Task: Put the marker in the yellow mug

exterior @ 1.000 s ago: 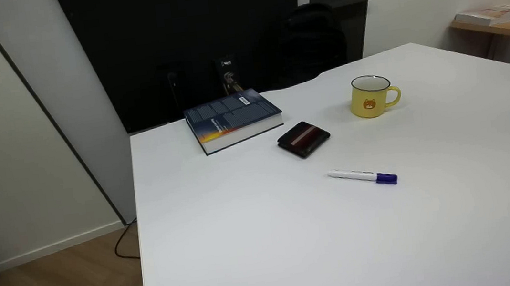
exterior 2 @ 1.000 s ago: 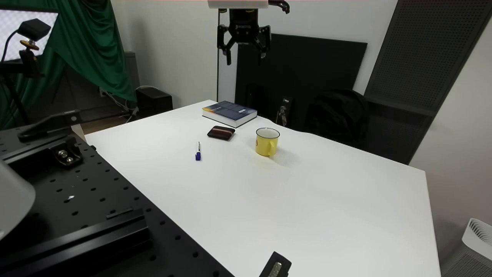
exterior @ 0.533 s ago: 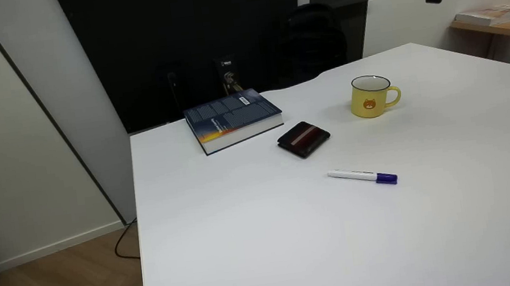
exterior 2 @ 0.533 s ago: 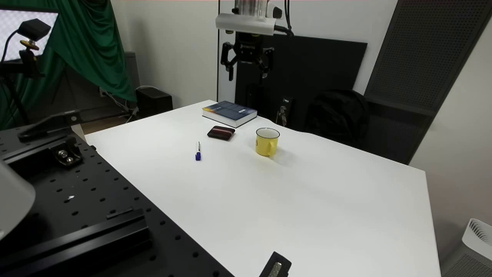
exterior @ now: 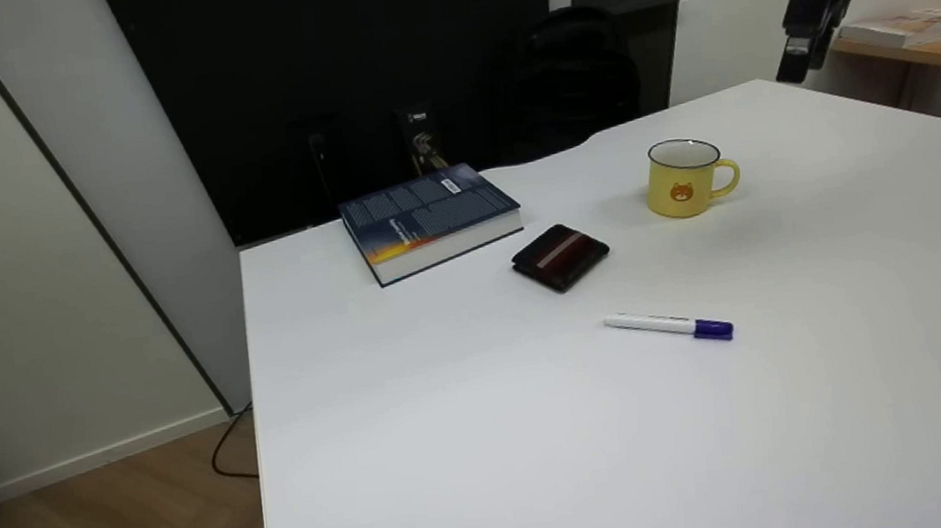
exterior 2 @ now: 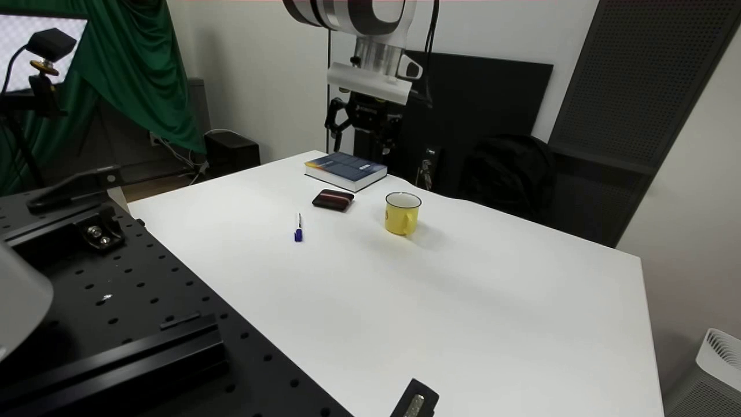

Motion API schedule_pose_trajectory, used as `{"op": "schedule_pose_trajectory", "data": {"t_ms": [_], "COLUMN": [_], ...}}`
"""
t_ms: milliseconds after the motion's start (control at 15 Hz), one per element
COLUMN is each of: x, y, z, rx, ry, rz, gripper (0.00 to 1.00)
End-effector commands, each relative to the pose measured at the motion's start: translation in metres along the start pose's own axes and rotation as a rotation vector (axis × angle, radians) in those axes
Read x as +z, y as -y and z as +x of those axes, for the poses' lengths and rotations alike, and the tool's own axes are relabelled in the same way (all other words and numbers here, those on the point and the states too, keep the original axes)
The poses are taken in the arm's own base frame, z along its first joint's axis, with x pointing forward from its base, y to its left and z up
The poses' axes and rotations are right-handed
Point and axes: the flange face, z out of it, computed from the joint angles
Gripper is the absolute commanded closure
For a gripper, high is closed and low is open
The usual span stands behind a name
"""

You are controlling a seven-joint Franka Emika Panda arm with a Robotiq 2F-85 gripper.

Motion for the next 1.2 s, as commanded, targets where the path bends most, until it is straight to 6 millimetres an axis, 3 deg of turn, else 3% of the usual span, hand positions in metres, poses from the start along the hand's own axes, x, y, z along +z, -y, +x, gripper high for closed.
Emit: {"op": "schedule_pose_trajectory", "data": {"t_ms": [0,333,733,1133], "x": [0.022,0.051,0.061,0.063], "y": [-0.002,-0.007,-0.010,0.024], "z": [0.005,0.001,0.004,0.027], "rx": [-0.030,-0.083,-0.220,-0.418], "ry": [0.028,0.080,0.075,0.075], "rz": [0.010,-0.045,-0.091,-0.126], "gripper": [0.00,0.00,0.00,0.00]}}
